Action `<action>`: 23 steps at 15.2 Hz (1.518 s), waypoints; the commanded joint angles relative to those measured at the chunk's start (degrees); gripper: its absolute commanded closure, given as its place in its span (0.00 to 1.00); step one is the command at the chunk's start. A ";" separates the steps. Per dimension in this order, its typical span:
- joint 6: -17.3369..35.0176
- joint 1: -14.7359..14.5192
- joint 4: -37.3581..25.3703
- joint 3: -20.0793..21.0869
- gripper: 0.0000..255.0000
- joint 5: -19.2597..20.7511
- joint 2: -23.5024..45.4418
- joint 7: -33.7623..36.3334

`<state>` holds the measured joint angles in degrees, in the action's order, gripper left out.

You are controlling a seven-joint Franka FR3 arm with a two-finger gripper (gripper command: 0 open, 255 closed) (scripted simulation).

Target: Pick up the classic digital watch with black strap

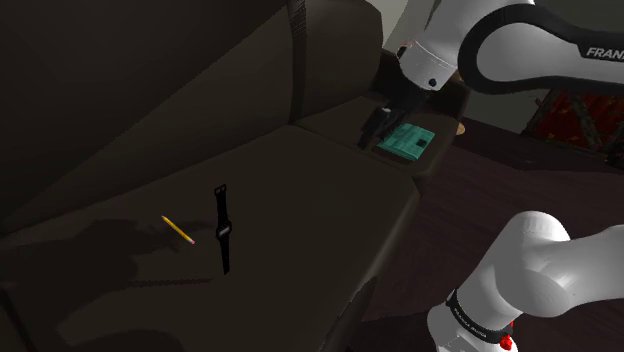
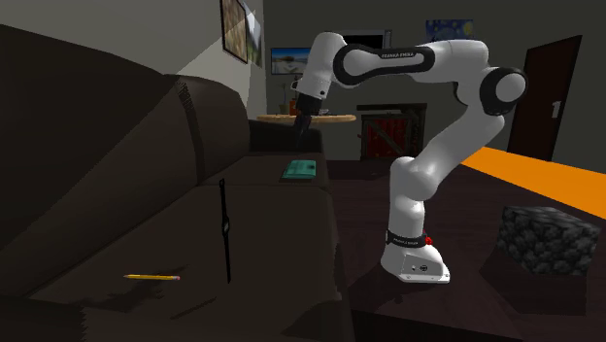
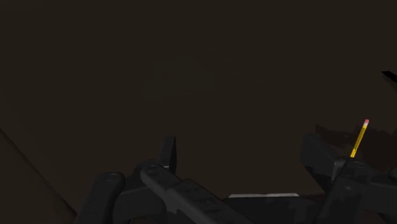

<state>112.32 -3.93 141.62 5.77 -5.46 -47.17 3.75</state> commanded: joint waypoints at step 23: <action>42.94 -0.41 -3.29 32.51 0.00 -2.00 25.18 25.33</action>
<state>152.87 -5.76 139.23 35.87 -8.99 -24.17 27.06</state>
